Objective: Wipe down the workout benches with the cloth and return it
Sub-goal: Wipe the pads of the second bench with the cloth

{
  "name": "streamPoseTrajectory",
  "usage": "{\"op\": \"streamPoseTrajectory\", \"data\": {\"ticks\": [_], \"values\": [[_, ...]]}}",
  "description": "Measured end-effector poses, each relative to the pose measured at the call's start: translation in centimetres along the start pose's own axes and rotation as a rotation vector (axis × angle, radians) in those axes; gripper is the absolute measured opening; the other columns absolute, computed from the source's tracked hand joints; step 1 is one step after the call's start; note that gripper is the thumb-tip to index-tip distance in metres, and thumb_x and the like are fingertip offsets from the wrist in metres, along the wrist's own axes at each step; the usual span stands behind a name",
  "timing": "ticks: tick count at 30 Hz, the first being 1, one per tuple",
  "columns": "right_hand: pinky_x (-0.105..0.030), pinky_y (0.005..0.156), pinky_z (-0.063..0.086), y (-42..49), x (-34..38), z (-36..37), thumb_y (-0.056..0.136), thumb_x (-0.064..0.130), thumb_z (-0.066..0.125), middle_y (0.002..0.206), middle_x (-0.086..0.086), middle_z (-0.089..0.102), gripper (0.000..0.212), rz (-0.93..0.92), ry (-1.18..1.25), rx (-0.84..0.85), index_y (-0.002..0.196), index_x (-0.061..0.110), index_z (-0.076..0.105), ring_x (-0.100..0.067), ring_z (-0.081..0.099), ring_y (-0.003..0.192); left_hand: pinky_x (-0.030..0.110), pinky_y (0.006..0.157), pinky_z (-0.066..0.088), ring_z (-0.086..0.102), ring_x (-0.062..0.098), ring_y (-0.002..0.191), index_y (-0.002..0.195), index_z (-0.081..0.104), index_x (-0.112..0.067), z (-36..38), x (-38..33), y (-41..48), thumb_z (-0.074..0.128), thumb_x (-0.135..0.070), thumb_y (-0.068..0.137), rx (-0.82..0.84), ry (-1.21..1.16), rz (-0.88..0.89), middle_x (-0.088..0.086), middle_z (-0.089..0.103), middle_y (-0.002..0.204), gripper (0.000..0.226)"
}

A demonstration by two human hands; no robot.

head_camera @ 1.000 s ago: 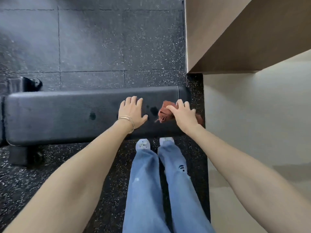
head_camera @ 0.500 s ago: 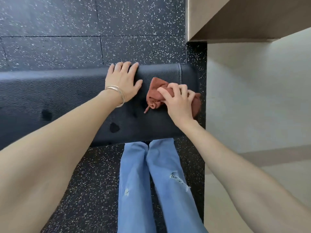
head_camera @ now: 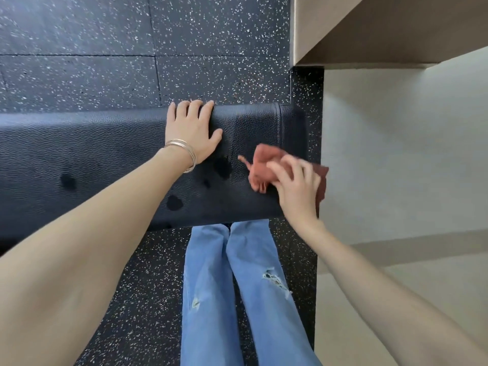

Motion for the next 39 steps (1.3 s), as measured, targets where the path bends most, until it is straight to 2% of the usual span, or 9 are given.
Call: {"op": "streamPoseTrajectory", "data": {"ticks": [3,6,12,17,23,28,34,36,39], "values": [[-0.047,0.084,0.039,-0.1,-0.1,0.6,0.077,0.005,0.067,0.121,-0.005,0.060,0.042,-0.092,-0.055,0.005,0.112,0.028,0.065,-0.033,0.054,0.108,0.049,0.115,0.011,0.028,0.034,0.134,0.145,0.027,-0.017,0.4,-0.1,-0.1,0.039,-0.050,0.090,-0.008,-0.005,-0.019,0.010,0.036,0.145,0.066],[-0.041,0.082,0.036,4.0,0.9,-1.2,0.079,0.005,0.062,0.117,0.000,0.059,0.042,-0.152,-0.062,-0.029,0.112,0.031,0.062,-0.029,0.053,0.106,0.049,0.115,0.010,0.028,0.035,0.134,0.145,0.027,-0.017,0.5,-0.1,-0.1,0.039,-0.050,0.089,-0.026,-0.008,-0.018,0.011,0.037,0.145,0.066],[-0.039,0.086,0.025,15.3,1.9,-2.8,0.093,0.029,0.053,0.121,0.006,0.051,0.026,0.001,0.040,-0.006,0.117,0.038,0.055,-0.021,0.039,0.117,0.049,0.116,0.009,0.026,0.035,0.135,0.145,0.027,-0.016,0.6,-0.1,-0.1,0.041,-0.051,0.088,-0.033,-0.004,-0.054,0.011,0.036,0.145,0.068],[-0.041,0.095,0.032,7.8,1.6,-2.3,0.088,0.019,0.059,0.130,0.001,0.054,0.035,-0.044,0.048,-0.090,0.122,0.029,0.058,-0.024,0.046,0.121,0.049,0.116,0.009,0.025,0.034,0.137,0.144,0.028,-0.016,0.4,-0.3,-0.1,0.042,-0.050,0.088,-0.026,-0.013,-0.072,0.011,0.035,0.146,0.068],[-0.045,0.088,0.041,-2.8,0.7,0.1,0.077,0.006,0.070,0.117,-0.005,0.064,0.036,-0.199,0.018,-0.092,0.108,0.024,0.069,-0.029,0.060,0.107,0.050,0.116,0.008,0.024,0.034,0.137,0.144,0.029,-0.015,0.5,-0.3,-0.2,0.042,-0.049,0.087,-0.051,-0.029,-0.102,0.011,0.035,0.145,0.067],[-0.036,0.077,0.039,2.3,1.4,-2.1,0.075,0.006,0.068,0.106,0.000,0.064,0.039,-0.249,0.085,-0.071,0.109,0.026,0.068,-0.026,0.057,0.099,0.048,0.117,0.008,0.024,0.033,0.137,0.145,0.028,-0.016,0.4,-0.3,-0.3,0.042,-0.049,0.088,-0.056,-0.024,-0.090,0.010,0.035,0.146,0.067],[-0.039,0.089,0.034,13.5,2.9,-3.4,0.088,0.031,0.060,0.119,0.005,0.057,0.035,-0.103,0.092,0.017,0.123,0.038,0.055,-0.024,0.043,0.116,0.048,0.117,0.007,0.022,0.030,0.139,0.145,0.027,-0.019,0.4,0.1,-0.2,0.039,-0.053,0.089,-0.053,-0.044,-0.115,0.009,0.033,0.147,0.067],[-0.043,0.090,0.035,13.5,2.9,-2.8,0.089,0.032,0.059,0.121,0.004,0.055,0.037,-0.144,0.064,0.068,0.125,0.038,0.052,-0.025,0.042,0.117,0.049,0.117,0.006,0.022,0.031,0.139,0.145,0.026,-0.018,0.5,-0.2,-0.2,0.037,-0.055,0.089,-0.052,-0.034,-0.117,0.010,0.032,0.147,0.068],[-0.042,0.088,0.036,9.2,2.1,-2.3,0.089,0.026,0.058,0.128,0.003,0.051,0.038,-0.206,0.008,0.024,0.126,0.034,0.053,-0.027,0.042,0.117,0.049,0.117,0.006,0.020,0.032,0.139,0.146,0.024,-0.018,0.5,-0.2,-0.4,0.035,-0.055,0.090,-0.057,-0.034,-0.101,0.011,0.030,0.148,0.068]]}}
Point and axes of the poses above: each hand's wrist, its own y-axis towards the middle knuckle, its own z-axis out of the palm, x = y × z, the point moved 10 cm from there along y, towards the middle knuckle
